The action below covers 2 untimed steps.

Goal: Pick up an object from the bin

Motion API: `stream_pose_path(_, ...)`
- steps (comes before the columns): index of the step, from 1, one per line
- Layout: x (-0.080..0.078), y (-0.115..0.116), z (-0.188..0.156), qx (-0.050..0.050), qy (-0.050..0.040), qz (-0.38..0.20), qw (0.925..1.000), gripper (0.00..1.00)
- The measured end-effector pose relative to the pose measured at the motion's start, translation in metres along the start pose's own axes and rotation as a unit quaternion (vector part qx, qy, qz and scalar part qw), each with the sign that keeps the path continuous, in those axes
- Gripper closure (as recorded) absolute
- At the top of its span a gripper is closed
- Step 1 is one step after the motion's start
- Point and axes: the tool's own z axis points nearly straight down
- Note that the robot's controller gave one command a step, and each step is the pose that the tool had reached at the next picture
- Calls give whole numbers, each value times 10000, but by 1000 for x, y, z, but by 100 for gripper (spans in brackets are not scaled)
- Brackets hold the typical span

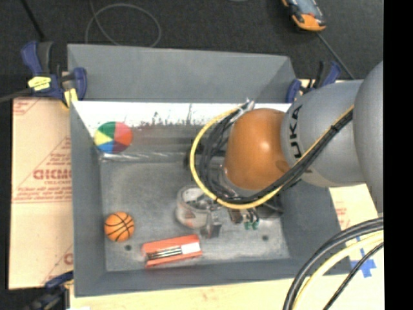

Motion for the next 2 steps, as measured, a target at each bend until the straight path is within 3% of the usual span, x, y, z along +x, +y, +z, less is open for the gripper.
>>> stream_pose_path(1,-2,1,-46,8,-35,-38,10000,100)
stream_pose_path(2,22,11,-120,5,-23,-331,9994,100)
